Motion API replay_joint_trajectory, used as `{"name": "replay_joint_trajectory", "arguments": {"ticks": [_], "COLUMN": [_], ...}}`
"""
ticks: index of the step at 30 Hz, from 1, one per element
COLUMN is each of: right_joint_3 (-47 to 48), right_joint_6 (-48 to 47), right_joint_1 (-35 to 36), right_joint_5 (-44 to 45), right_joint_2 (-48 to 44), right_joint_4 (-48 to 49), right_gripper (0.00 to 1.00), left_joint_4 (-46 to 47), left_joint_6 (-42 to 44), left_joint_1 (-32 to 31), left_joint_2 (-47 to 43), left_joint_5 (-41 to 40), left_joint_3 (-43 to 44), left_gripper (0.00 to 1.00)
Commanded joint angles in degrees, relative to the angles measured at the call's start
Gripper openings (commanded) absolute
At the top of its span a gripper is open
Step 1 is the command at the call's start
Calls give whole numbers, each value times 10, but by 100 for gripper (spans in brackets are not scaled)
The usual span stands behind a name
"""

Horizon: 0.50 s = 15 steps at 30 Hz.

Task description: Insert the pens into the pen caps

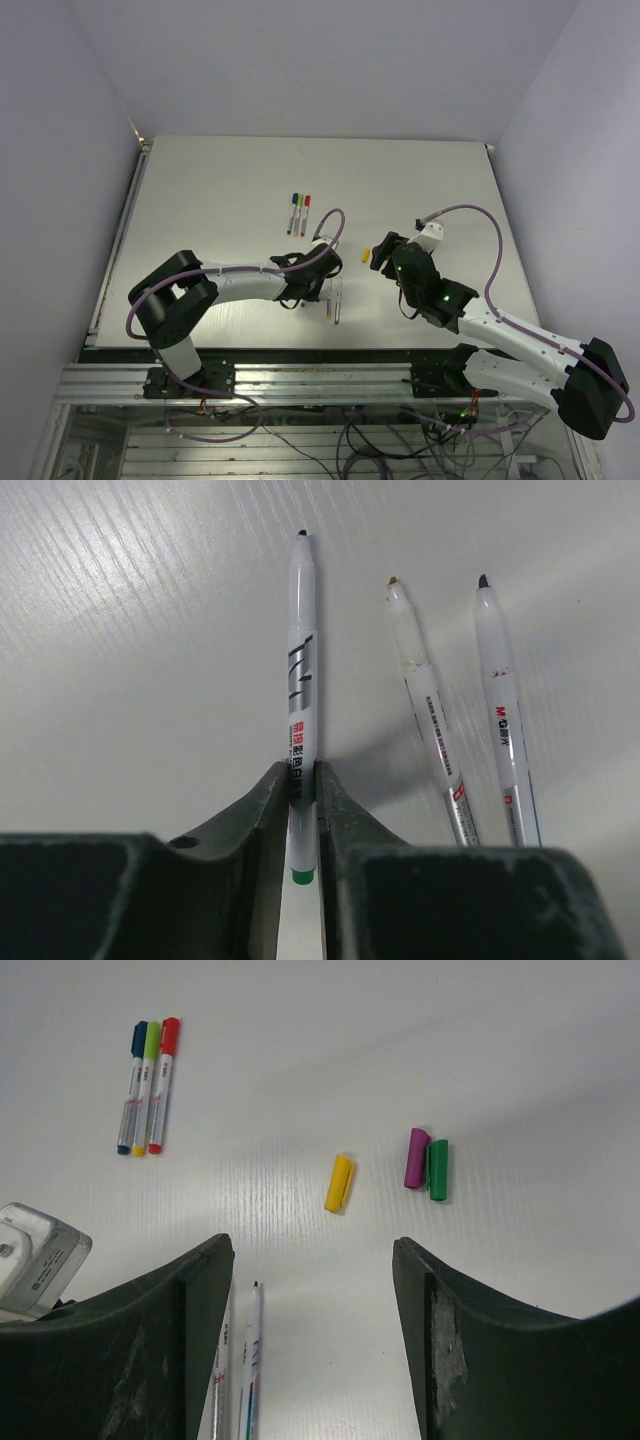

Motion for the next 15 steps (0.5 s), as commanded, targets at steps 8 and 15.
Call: {"name": "replay_joint_trajectory", "arguments": {"ticks": [8, 15], "right_joint_3": [-3, 22], "right_joint_6": [23, 6], "right_joint_1": [-2, -64], "right_joint_5": [31, 7], "right_joint_2": [-6, 38], "right_joint_4": [-34, -76], "right_gripper": [65, 62], "left_joint_4": [-12, 31], "left_joint_6": [-5, 4], "left_joint_1": [-3, -2], "left_joint_2": [33, -3], "left_joint_5": [12, 23], "left_joint_3": [-22, -23], "left_gripper": [7, 7]}}
